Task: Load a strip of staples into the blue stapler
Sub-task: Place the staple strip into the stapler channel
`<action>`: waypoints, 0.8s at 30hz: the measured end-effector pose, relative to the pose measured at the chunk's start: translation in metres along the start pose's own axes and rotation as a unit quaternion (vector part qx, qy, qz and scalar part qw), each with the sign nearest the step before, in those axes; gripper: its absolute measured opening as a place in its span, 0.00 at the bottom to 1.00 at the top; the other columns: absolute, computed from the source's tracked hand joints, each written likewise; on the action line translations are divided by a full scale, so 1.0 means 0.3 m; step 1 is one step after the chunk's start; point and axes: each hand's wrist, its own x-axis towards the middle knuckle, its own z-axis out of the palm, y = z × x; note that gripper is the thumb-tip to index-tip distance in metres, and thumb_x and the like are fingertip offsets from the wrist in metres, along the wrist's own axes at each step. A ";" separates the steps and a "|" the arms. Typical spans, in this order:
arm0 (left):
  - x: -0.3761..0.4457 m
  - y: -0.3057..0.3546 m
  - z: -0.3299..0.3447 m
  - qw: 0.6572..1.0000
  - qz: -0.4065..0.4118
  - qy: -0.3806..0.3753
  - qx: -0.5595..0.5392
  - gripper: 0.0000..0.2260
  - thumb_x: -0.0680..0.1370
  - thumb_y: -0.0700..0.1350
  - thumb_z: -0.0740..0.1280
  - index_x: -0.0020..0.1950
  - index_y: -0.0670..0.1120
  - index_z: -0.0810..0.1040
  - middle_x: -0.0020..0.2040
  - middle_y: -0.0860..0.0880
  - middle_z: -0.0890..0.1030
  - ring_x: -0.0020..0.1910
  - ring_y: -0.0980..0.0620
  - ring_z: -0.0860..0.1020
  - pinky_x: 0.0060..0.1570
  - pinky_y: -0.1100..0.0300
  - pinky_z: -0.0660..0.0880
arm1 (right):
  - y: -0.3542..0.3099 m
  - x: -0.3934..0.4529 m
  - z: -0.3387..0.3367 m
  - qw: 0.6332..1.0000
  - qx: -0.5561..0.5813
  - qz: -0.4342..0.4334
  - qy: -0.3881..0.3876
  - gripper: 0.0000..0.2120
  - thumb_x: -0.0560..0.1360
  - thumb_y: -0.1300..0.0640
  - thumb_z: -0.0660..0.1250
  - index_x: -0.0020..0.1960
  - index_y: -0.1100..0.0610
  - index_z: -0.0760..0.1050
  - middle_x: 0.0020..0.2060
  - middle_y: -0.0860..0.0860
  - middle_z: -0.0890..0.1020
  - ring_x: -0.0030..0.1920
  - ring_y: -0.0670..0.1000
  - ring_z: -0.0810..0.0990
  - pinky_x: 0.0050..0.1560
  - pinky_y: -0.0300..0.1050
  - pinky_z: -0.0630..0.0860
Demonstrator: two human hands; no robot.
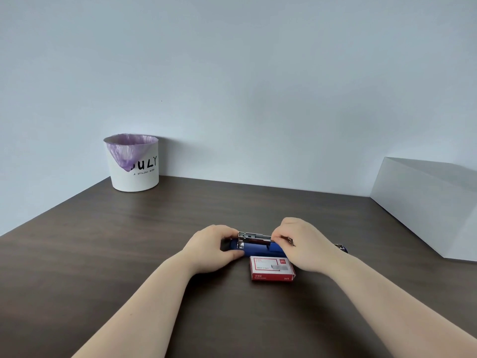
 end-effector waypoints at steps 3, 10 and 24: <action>-0.001 0.004 -0.002 1.000 -0.001 0.002 0.004 0.11 0.72 0.52 0.69 0.54 0.55 0.79 0.52 0.54 0.82 0.53 0.52 0.77 0.57 0.51 0.74 | -0.024 0.019 0.004 1.000 0.007 -0.012 -0.008 0.12 0.76 0.61 0.57 0.43 0.57 0.80 0.37 0.48 0.72 0.43 0.49 0.72 0.45 0.45 0.72; -0.004 0.008 -0.001 1.000 -0.001 0.006 0.009 0.11 0.72 0.52 0.69 0.53 0.55 0.79 0.51 0.54 0.81 0.52 0.52 0.77 0.56 0.51 0.74 | -0.061 0.054 0.014 0.998 0.045 -0.018 -0.041 0.13 0.78 0.60 0.57 0.51 0.55 0.81 0.39 0.49 0.72 0.45 0.50 0.73 0.48 0.42 0.69; -0.005 0.007 -0.003 1.000 0.005 0.007 0.014 0.11 0.72 0.51 0.68 0.54 0.55 0.79 0.51 0.55 0.82 0.53 0.53 0.77 0.57 0.53 0.74 | 0.162 -0.067 -0.093 0.981 -0.085 0.126 -0.122 0.24 0.68 0.34 0.65 0.61 0.42 0.73 0.56 0.45 0.74 0.60 0.50 0.67 0.62 0.49 0.67</action>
